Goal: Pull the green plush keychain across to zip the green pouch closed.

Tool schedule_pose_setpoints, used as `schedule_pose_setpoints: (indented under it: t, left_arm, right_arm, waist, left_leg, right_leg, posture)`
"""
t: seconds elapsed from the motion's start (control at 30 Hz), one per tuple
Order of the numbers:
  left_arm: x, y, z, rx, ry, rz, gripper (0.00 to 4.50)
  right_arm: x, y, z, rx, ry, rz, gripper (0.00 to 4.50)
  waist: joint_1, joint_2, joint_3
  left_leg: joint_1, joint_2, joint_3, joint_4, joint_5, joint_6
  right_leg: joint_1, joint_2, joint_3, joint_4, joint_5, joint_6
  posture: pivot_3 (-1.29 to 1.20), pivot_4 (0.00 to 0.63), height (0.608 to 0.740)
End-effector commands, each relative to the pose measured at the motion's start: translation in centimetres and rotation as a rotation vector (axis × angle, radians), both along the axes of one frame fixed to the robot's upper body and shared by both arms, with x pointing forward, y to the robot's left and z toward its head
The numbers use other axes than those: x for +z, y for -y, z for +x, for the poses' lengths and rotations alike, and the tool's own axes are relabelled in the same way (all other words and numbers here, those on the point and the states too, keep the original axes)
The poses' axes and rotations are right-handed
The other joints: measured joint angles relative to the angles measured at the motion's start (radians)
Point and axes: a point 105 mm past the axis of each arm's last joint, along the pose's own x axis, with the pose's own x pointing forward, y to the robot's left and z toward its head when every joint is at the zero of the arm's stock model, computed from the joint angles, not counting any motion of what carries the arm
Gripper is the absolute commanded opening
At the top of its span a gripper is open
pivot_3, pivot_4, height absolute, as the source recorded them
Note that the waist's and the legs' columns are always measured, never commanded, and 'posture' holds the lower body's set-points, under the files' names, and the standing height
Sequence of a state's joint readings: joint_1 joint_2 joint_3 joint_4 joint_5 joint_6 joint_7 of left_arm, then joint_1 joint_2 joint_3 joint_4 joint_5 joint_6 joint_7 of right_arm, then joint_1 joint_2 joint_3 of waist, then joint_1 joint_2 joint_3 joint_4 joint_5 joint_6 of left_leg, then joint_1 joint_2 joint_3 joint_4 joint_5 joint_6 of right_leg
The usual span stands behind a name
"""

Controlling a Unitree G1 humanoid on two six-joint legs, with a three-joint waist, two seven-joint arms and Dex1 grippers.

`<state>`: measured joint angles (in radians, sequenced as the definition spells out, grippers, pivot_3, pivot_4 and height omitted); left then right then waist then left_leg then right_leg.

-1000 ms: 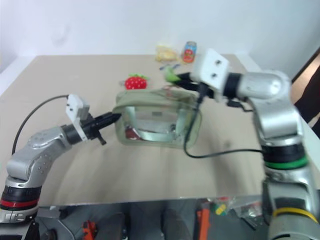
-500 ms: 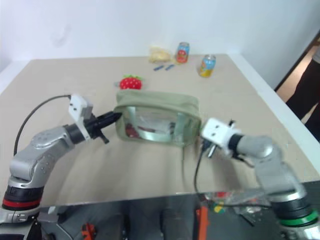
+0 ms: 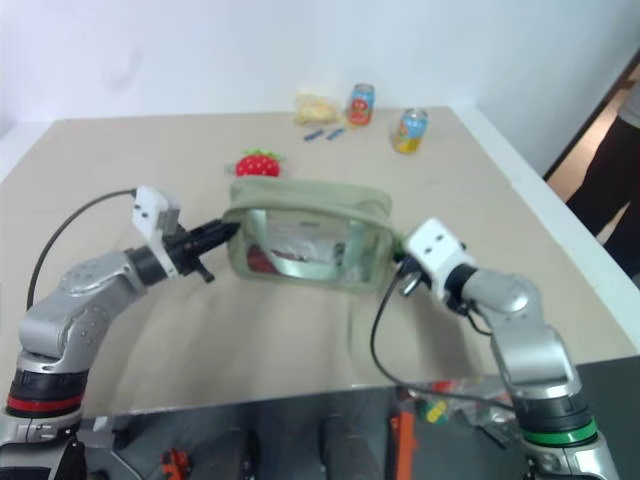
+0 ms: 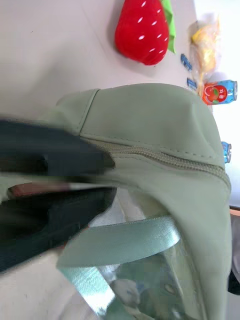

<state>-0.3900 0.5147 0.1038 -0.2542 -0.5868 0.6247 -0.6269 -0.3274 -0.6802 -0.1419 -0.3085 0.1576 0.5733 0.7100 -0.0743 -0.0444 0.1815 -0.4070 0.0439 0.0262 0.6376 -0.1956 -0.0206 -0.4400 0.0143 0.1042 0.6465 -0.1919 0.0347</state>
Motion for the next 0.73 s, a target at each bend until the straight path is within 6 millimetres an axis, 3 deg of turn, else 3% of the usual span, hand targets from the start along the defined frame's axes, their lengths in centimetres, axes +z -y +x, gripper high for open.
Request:
schedule_pose_setpoints:
  t: [0.03, 0.2, 0.27, 0.5, 0.73]
  left_arm:
    - [1.5, -1.0, -0.2, 0.001, 0.028, -0.023, 2.06]
    - [2.1, -1.5, -0.3, -0.005, 0.03, -0.021, 3.74]
    - [2.3, -1.7, -0.6, -0.008, 0.029, -0.033, 4.39]
    - [1.8, -4.9, -1.2, 0.147, 0.064, -0.031, 4.47]
    - [-2.8, -5.4, -2.3, 0.288, 0.032, 0.09, 4.47]
  right_arm:
    - [3.7, 0.4, -1.3, 0.043, 0.073, 0.089, 2.33]
    - [4.8, 1.5, -3.1, 0.051, 0.064, 0.165, 4.02]
    - [4.9, 2.5, -3.5, 0.006, 0.072, 0.173, 4.5]
    - [5.2, 3.3, -4.8, -0.215, 0.145, 0.34, 4.5]
    - [-0.5, 2.2, -7.3, -0.337, 0.084, 0.434, 4.5]
  waist:
    - [0.0, 0.0, 0.0]
    - [0.0, 0.0, 0.0]
    - [0.001, 0.0, 0.0]
    - [-0.005, 0.0, 0.0]
    - [0.002, 0.0, -0.001]
  left_leg:
    - [0.0, 0.0, 0.0, -0.001, 0.0, 0.0]
    - [0.0, 0.0, -0.001, -0.003, -0.002, 0.001]
    - [0.0, 0.0, -0.002, -0.003, -0.003, 0.001]
    - [0.001, 0.001, -0.001, -0.003, -0.003, 0.0]
    - [0.0, 0.001, -0.002, -0.003, -0.003, -0.001]
  right_leg:
    - [0.0, 0.0, 0.0, 0.0, 0.0, 0.0]
    - [-0.001, 0.0, -0.001, 0.0, -0.001, 0.001]
    - [0.0, 0.001, -0.001, 0.0, -0.001, 0.001]
    - [-0.001, 0.002, 0.0, 0.0, -0.001, 0.001]
    - [-0.001, 0.0, -0.001, 0.0, -0.002, 0.0]
  posture:
    - [0.0, 0.15, 0.74]
    - [0.0, 0.15, 0.74]
    - [0.0, 0.15, 0.74]
    - [0.0, 0.15, 0.74]
    - [0.0, 0.15, 0.74]
